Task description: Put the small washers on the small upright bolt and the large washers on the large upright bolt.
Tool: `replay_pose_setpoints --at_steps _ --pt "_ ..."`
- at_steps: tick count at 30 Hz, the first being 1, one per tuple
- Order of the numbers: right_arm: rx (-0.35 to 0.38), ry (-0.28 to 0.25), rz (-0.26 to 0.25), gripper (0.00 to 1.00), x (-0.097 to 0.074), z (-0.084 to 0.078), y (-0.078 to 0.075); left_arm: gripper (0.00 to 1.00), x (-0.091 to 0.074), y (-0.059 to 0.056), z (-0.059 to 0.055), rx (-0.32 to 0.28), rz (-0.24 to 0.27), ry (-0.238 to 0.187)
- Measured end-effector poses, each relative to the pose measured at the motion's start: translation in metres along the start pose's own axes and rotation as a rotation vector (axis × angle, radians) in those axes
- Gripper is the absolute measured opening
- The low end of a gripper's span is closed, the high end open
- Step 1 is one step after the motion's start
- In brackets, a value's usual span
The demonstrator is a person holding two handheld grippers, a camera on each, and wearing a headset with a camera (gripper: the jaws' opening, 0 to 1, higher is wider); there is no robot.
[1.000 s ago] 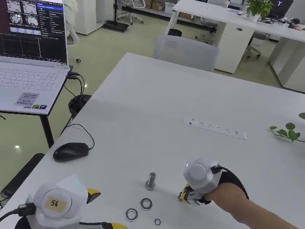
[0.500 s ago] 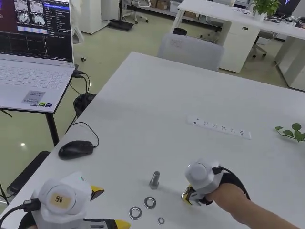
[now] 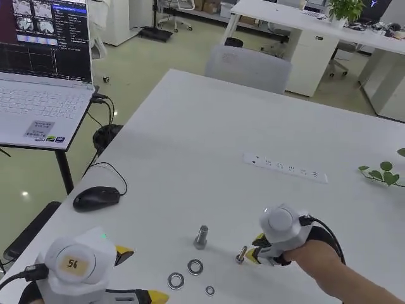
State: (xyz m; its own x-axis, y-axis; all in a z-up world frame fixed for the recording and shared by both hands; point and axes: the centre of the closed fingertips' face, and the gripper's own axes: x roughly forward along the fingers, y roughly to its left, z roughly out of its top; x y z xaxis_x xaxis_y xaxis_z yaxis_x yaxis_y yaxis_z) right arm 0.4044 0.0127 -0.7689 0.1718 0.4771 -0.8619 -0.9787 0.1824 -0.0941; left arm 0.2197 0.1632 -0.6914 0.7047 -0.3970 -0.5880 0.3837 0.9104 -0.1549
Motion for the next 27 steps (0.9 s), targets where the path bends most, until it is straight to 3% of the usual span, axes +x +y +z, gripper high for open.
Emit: replay_pose_setpoints --at_steps 5,10,16,27 --pt "0.069 -0.068 -0.01 0.23 -0.012 0.002 -0.001 0.64 0.001 -0.002 0.0 0.007 -0.005 0.001" --pt "0.09 -0.119 -0.028 0.23 -0.023 0.001 0.005 0.64 0.001 -0.004 0.001 0.01 -0.009 -0.001" --pt "0.112 -0.136 -0.018 0.23 -0.025 -0.005 0.023 0.64 0.0 -0.005 0.0 0.009 -0.011 0.001" --pt "0.126 -0.117 0.049 0.23 -0.009 -0.019 0.066 0.64 -0.002 -0.007 -0.002 0.009 -0.013 0.003"
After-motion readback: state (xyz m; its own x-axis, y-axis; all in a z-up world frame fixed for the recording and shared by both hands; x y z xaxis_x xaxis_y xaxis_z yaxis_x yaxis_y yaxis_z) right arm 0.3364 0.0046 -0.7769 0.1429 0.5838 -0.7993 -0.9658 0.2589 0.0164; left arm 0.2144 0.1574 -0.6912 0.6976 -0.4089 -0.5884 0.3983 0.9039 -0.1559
